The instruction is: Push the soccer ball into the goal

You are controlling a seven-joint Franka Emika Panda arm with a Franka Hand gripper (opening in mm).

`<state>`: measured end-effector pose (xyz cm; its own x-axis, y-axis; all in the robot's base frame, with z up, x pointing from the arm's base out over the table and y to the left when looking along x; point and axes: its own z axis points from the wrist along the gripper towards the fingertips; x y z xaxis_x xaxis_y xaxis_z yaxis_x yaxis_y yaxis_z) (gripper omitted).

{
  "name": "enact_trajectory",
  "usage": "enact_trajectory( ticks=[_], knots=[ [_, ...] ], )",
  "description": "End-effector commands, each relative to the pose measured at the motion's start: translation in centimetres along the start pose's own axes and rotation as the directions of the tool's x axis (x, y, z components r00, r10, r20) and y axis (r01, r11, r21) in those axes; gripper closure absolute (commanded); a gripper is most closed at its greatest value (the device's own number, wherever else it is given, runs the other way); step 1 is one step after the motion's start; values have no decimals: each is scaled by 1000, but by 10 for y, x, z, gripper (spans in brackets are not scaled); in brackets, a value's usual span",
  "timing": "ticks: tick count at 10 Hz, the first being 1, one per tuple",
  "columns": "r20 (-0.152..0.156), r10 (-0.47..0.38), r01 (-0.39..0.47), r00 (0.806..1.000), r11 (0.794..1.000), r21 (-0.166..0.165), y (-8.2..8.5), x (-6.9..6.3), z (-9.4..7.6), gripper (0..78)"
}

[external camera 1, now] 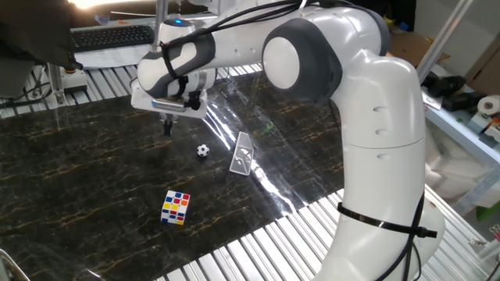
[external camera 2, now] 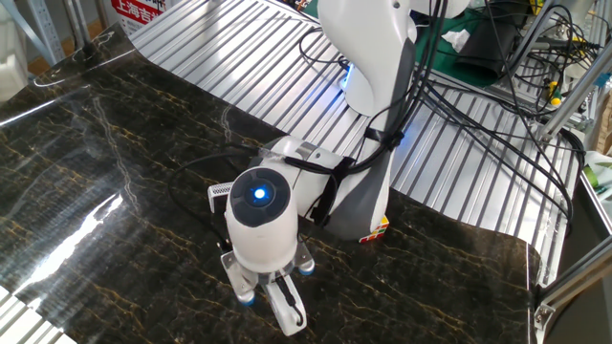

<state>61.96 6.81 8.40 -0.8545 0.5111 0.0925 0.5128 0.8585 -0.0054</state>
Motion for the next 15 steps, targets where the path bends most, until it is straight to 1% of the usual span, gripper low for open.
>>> enact_trajectory(
  ticks=[1,2,3,4,5,6,8,10,12,13,14,15],
  knots=[
    [19,-81,81,997,997,9,-51,-17,11,776],
    [18,-80,79,997,997,10,-53,-16,10,776],
    [7,-64,63,998,998,16,-58,-11,7,776],
    [11,-59,58,998,998,29,-62,4,11,776],
    [10,-62,62,998,998,27,-64,10,13,776],
    [0,-73,73,997,997,25,-66,18,16,776],
    [-6,-82,82,997,996,27,-67,23,19,776],
    [-7,-84,84,996,996,25,-67,23,20,776],
    [-4,-92,92,996,995,40,-67,22,29,776],
    [-4,-99,99,995,994,50,-68,22,30,776],
    [-11,-103,104,995,993,54,-68,23,29,776],
    [-12,-103,104,995,993,54,-68,23,29,776]
  ],
)
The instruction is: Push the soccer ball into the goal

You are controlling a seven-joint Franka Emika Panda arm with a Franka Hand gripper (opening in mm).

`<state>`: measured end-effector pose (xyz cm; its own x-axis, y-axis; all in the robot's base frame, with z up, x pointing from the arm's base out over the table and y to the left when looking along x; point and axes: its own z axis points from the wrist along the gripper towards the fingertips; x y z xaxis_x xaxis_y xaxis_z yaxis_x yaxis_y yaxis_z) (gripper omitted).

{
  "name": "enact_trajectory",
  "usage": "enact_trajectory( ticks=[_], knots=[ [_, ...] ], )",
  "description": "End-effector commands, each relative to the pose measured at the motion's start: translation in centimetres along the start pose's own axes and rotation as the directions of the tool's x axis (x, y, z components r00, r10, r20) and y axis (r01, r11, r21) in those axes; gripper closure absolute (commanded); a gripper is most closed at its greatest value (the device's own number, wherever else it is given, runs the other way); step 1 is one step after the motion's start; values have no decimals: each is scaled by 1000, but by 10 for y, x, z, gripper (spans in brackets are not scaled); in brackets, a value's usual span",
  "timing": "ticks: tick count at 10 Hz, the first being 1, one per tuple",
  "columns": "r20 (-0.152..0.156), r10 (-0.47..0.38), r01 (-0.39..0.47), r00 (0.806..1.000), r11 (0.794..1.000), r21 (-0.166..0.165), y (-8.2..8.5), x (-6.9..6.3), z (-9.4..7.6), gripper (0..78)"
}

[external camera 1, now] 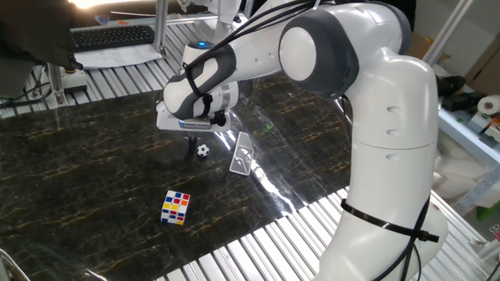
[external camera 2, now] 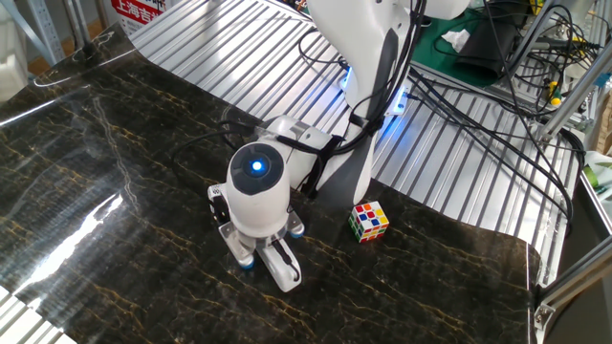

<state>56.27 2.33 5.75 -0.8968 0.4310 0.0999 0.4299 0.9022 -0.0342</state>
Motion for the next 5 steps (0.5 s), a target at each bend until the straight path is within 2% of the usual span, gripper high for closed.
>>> enact_trajectory(
  ticks=[1,5],
  knots=[
    [-4,-12,12,1000,1000,17,-2,1,0,776],
    [-11,-19,19,1000,999,32,-10,4,-7,776]
  ],
)
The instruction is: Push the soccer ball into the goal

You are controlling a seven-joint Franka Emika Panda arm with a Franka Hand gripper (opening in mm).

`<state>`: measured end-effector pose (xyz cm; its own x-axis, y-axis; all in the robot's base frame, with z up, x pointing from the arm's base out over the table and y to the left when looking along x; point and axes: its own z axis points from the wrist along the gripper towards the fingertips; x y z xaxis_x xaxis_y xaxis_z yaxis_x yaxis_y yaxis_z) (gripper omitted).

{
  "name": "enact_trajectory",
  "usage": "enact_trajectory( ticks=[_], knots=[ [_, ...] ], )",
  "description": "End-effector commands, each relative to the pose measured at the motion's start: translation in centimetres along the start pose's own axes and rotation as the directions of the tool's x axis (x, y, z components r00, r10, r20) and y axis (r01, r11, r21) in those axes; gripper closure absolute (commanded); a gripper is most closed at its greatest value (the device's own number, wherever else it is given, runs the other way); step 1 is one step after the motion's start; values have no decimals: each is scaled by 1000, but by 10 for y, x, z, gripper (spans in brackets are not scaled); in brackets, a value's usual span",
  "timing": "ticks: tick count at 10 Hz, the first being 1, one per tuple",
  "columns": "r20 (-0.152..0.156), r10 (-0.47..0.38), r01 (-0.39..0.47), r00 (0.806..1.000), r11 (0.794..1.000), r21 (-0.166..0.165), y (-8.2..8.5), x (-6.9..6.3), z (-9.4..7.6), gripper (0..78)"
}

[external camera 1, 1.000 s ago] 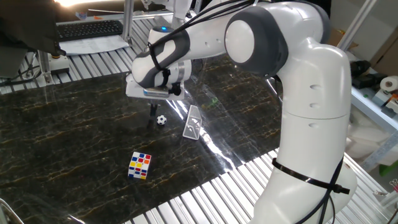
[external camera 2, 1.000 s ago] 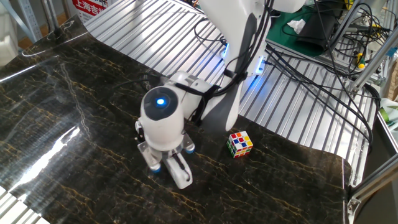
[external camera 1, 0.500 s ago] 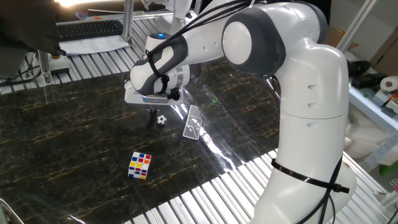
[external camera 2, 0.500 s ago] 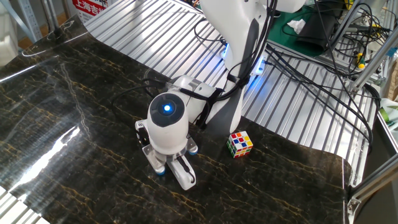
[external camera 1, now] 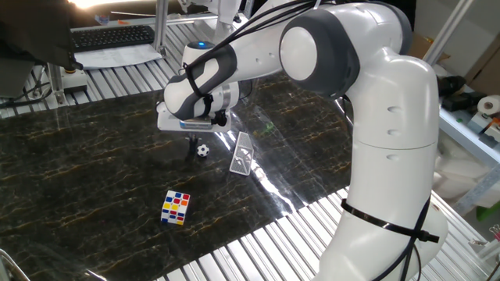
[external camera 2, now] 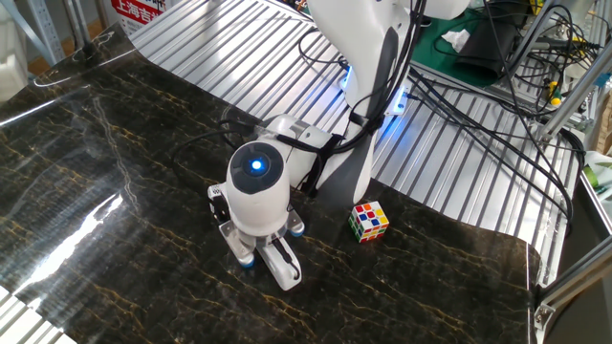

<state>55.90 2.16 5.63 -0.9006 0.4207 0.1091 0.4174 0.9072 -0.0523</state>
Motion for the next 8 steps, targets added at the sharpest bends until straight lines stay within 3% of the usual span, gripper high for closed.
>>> enact_trajectory(
  ticks=[1,6,8],
  knots=[
    [-3,-6,6,1000,1000,11,-8,3,-8,776],
    [3,9,-9,1000,1000,4,-8,5,-7,776],
    [15,56,-56,998,998,-27,-8,4,-7,776]
  ],
)
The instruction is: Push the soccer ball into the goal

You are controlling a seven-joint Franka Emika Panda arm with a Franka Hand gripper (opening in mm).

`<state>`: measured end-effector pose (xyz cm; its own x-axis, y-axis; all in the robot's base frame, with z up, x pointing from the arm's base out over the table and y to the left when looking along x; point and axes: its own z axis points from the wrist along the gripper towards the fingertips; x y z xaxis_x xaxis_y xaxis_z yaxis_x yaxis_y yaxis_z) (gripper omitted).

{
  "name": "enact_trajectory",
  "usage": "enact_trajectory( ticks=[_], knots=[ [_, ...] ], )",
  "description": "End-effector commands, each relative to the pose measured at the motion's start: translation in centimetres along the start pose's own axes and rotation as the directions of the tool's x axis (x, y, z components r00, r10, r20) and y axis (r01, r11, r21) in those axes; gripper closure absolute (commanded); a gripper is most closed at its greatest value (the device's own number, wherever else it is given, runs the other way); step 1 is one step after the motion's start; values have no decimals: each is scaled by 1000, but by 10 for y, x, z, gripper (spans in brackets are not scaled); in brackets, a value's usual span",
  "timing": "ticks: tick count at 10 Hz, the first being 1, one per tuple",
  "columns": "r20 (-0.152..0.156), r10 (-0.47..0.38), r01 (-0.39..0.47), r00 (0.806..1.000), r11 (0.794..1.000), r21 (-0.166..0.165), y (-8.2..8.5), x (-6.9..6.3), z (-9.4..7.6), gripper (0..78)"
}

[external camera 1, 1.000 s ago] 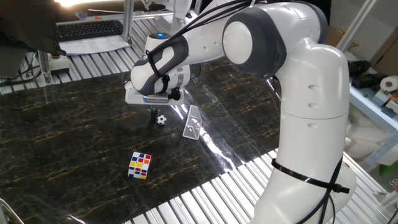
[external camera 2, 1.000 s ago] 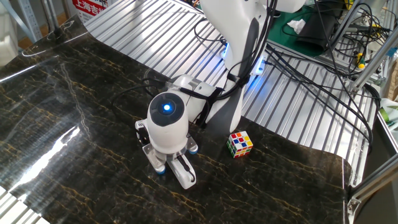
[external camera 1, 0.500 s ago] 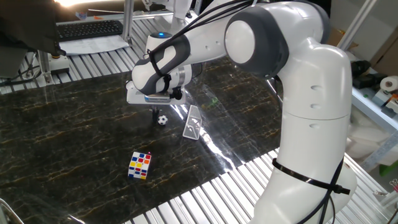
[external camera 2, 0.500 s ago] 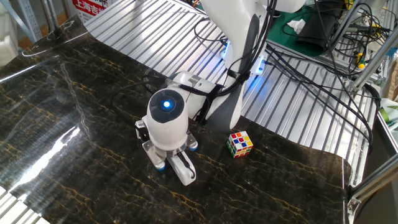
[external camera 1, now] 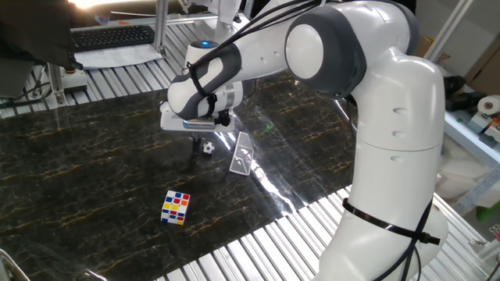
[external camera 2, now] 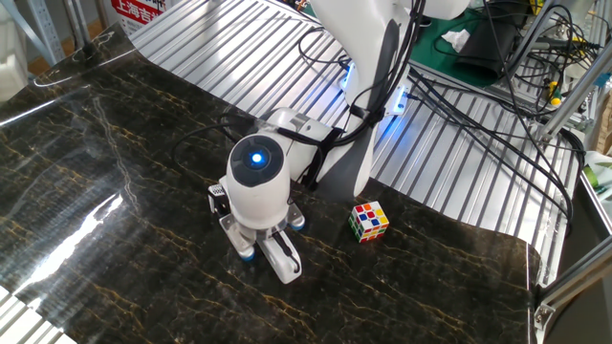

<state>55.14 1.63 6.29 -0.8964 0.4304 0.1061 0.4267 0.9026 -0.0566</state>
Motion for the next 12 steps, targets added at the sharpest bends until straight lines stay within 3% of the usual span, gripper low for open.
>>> enact_trajectory(
  ticks=[1,4,6,9,12],
  knots=[
    [32,77,-76,997,996,-41,-1,-2,-2,776],
    [48,102,-99,994,994,-55,-1,-8,-3,776],
    [68,144,-138,987,987,-81,2,-26,-10,776],
    [89,165,-155,982,982,-106,9,-28,3,776],
    [101,216,-204,971,971,-122,8,-28,0,776]
  ],
)
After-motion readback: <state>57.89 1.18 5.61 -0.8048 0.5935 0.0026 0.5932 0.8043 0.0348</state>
